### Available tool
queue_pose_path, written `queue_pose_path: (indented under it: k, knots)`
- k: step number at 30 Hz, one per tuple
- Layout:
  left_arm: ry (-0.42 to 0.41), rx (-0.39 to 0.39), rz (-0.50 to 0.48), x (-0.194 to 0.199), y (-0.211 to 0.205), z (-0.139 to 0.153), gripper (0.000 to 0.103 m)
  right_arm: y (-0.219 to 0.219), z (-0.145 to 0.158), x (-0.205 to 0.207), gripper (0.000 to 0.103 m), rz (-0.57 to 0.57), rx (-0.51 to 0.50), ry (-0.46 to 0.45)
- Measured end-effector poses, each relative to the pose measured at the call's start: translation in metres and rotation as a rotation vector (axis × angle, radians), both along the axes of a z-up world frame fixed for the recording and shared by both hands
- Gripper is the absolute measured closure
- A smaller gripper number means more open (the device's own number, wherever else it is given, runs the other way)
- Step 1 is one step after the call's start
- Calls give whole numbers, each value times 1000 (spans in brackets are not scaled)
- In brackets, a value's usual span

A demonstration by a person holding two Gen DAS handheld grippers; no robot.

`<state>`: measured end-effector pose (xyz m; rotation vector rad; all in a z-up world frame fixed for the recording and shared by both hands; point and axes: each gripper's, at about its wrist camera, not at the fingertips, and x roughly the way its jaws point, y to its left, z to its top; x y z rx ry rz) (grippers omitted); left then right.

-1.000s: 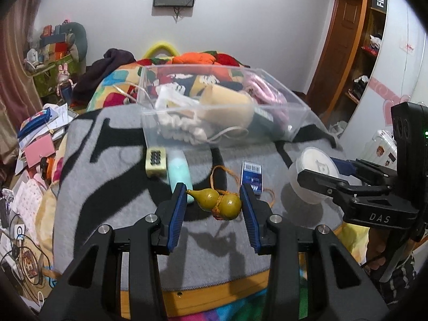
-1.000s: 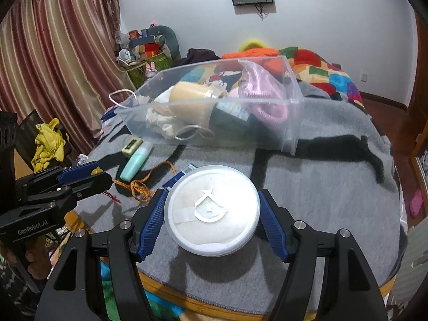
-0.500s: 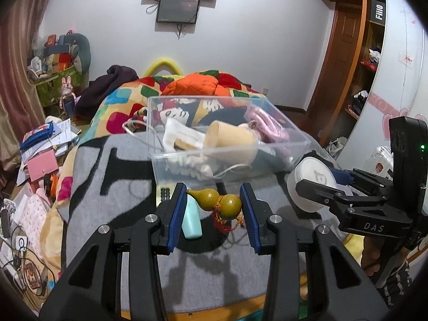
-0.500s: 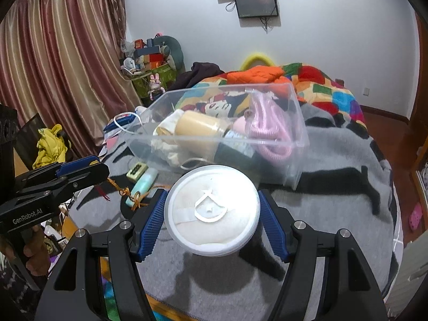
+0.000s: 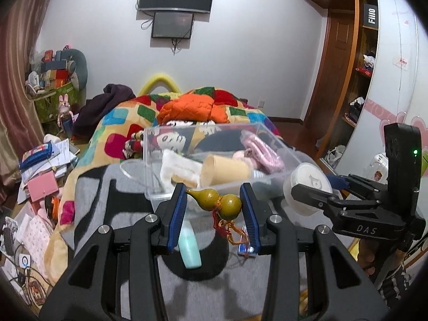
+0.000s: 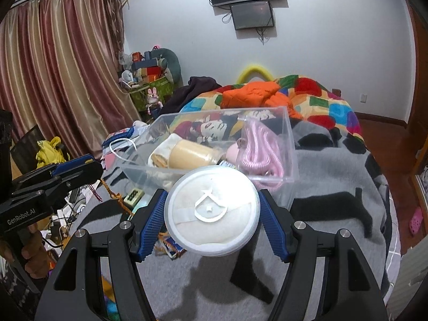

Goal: Organize objects
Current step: 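Carry the white tub with the right gripper while the left carries the gourd into the clear box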

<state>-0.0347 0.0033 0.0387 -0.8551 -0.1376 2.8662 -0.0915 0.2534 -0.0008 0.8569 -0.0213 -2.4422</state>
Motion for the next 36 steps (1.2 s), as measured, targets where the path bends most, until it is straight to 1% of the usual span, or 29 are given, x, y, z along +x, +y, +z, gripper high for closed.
queue_pose_path:
  k: [4, 12, 17, 23, 25, 27, 29, 36]
  knots:
    - [26, 1, 6, -5, -2, 8, 63, 0, 6, -6, 39, -8, 1, 20]
    - [39, 25, 4, -22, -10, 18, 63, 0, 17, -23, 39, -26, -5, 46]
    - [69, 28, 12, -33, -14, 31, 63, -3, 23, -32, 39, -31, -8, 62]
    - [129, 29, 31, -44, -20, 53, 63, -5, 33, -45, 39, -36, -21, 83]
    - [137, 29, 37, -51, -21, 55, 63, -6, 36, -48, 39, -39, -26, 92]
    - [131, 34, 40, -57, -24, 53, 63, -7, 37, -49, 39, -38, -26, 94]
    - [109, 36, 50, -65, -27, 44, 63, -10, 35, -53, 39, -39, -20, 91]
    - [-9, 45, 61, -90, -32, 1, 63, -14, 15, -67, 38, -42, 8, 39]
